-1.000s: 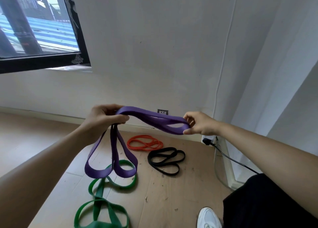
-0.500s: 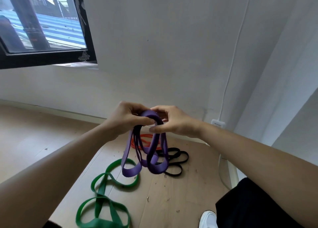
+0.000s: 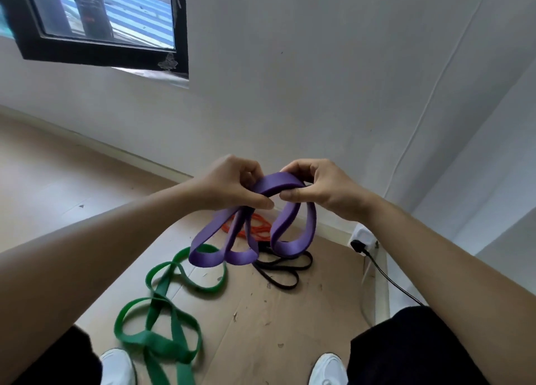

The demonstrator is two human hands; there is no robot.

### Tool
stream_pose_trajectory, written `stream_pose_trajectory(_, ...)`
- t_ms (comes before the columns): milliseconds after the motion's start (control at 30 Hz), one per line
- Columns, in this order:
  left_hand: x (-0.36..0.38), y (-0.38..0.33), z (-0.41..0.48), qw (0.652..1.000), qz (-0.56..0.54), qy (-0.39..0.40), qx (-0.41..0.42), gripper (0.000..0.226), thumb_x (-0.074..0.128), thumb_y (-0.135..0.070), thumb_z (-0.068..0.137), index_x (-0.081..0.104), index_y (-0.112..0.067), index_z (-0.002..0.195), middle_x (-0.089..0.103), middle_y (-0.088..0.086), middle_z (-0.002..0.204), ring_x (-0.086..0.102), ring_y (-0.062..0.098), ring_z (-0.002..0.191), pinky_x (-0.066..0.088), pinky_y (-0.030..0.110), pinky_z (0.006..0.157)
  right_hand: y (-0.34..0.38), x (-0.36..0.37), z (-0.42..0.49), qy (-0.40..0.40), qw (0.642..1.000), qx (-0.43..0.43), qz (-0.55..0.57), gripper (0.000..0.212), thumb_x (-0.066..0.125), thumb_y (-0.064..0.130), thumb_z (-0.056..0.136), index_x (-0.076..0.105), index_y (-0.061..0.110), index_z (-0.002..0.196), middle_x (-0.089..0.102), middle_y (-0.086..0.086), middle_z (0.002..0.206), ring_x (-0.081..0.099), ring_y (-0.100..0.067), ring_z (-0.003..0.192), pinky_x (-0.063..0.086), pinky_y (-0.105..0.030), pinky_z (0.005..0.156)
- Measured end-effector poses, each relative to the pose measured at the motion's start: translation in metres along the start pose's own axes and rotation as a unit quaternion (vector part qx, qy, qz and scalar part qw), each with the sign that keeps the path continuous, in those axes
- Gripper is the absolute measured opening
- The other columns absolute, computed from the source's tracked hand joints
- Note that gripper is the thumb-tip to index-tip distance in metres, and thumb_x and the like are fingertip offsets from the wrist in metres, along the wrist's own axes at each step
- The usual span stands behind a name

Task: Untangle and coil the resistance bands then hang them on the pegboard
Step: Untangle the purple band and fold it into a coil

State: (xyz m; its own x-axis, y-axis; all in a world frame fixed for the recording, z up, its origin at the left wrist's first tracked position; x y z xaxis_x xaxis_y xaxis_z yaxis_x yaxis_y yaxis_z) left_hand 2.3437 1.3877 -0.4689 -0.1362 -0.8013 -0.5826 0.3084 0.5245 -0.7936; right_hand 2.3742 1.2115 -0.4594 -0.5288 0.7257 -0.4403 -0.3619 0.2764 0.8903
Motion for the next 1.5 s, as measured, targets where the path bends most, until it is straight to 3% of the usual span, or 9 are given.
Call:
stream_pose_trajectory(100,0.002,0.0,-0.001,1.0,-0.015,0.016,-0.018,0.054,0.088,-0.046,0.056,0.07,-0.007,0.089,0.072,0.023,0.08,0.07,0.042,0.074,0.058,0.055,0.073,-0.002,0.002,-0.002,0.017,1.0,0.014,0.003,0.032,0.081,0.002,0.08,0.069,0.0,0.11,0.07,-0.007,0.092,0.065,-0.015,0.083,0.055,-0.026,0.079)
stream_pose_trajectory(300,0.01,0.007,-0.006,0.992,-0.097,-0.007,-0.075,0.033,0.089,-0.02,0.074,0.071,-0.006,0.097,0.076,0.017,0.085,0.072,0.022,0.072,0.058,0.028,0.066,-0.025,0.018,-0.004,0.022,0.999,0.045,0.005,0.032,0.081,0.014,0.084,0.07,0.007,0.113,0.072,-0.017,0.105,0.071,-0.028,0.099,0.055,-0.041,0.096)
stream_pose_trajectory(433,0.008,0.005,-0.001,0.995,-0.039,-0.037,-0.083,0.031,0.09,-0.027,0.072,0.073,-0.013,0.094,0.077,0.01,0.083,0.075,0.028,0.08,0.064,0.039,0.077,-0.038,0.031,-0.009,0.004,0.998,0.051,0.046,0.033,0.074,0.018,0.09,0.066,0.007,0.121,0.071,-0.019,0.112,0.07,-0.024,0.102,0.055,-0.038,0.096)
stream_pose_trajectory(600,-0.001,0.002,-0.002,0.989,0.128,0.039,-0.06,0.027,0.083,-0.028,0.076,0.071,-0.023,0.1,0.073,-0.001,0.086,0.071,0.02,0.079,0.061,0.047,0.079,-0.038,0.027,-0.011,-0.011,0.997,0.05,0.056,0.029,0.074,0.011,0.089,0.069,0.005,0.117,0.072,-0.004,0.095,0.069,-0.018,0.09,0.055,-0.029,0.084)
stream_pose_trajectory(767,-0.01,0.007,-0.005,0.976,0.201,0.06,-0.059,0.025,0.074,-0.044,0.072,0.069,-0.026,0.089,0.072,-0.001,0.08,0.07,0.022,0.077,0.059,0.051,0.077,-0.032,0.006,-0.018,-0.049,0.997,0.036,0.054,0.03,0.074,0.009,0.086,0.069,-0.001,0.113,0.071,-0.009,0.092,0.069,-0.018,0.088,0.056,-0.026,0.083)
stream_pose_trajectory(900,-0.007,0.012,-0.008,0.993,0.084,0.057,-0.065,0.019,0.079,-0.026,0.085,0.071,-0.017,0.1,0.074,0.005,0.094,0.073,0.022,0.084,0.062,0.036,0.078,-0.044,0.002,-0.02,-0.077,0.996,0.039,0.016,0.031,0.079,0.008,0.084,0.07,0.005,0.113,0.075,-0.013,0.102,0.071,-0.016,0.092,0.057,-0.027,0.086)
stream_pose_trajectory(1067,0.004,0.018,-0.008,0.991,-0.076,0.026,-0.108,0.021,0.077,-0.023,0.088,0.072,-0.012,0.105,0.076,0.014,0.097,0.076,0.027,0.088,0.062,0.051,0.085,-0.065,0.022,-0.023,-0.073,0.994,0.075,0.032,0.029,0.08,0.014,0.085,0.071,0.007,0.111,0.074,-0.018,0.105,0.072,-0.02,0.095,0.058,-0.027,0.086)
stream_pose_trajectory(1333,0.03,0.054,-0.01,0.966,-0.189,-0.031,-0.172,0.024,0.076,-0.021,0.089,0.073,-0.009,0.109,0.076,0.019,0.1,0.076,0.036,0.09,0.062,0.052,0.086,-0.101,0.057,-0.022,-0.017,0.979,0.16,0.127,0.026,0.075,0.02,0.09,0.069,0.015,0.114,0.075,0.001,0.092,0.073,-0.016,0.089,0.058,-0.027,0.079)
stream_pose_trajectory(1500,0.061,0.096,-0.01,0.927,-0.292,-0.078,-0.223,0.025,0.073,-0.018,0.092,0.071,-0.004,0.113,0.077,0.02,0.099,0.076,0.036,0.09,0.063,0.047,0.081,-0.148,0.072,-0.024,-0.083,0.962,0.19,0.18,0.038,0.082,0.017,0.084,0.068,0.011,0.118,0.074,-0.017,0.106,0.072,-0.032,0.093,0.057,-0.051,0.093)
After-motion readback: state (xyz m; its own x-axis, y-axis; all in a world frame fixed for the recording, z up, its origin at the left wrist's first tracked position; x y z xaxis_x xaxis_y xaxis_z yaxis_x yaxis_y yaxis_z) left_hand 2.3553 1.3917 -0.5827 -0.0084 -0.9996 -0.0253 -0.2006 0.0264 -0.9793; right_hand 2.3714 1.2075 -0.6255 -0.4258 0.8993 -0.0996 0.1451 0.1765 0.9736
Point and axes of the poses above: each hand's wrist, its own z-axis towards the middle knuckle, its own x-axis out of the palm, y = z × x, the point moved 6 cm from there along z, towards the middle knuckle
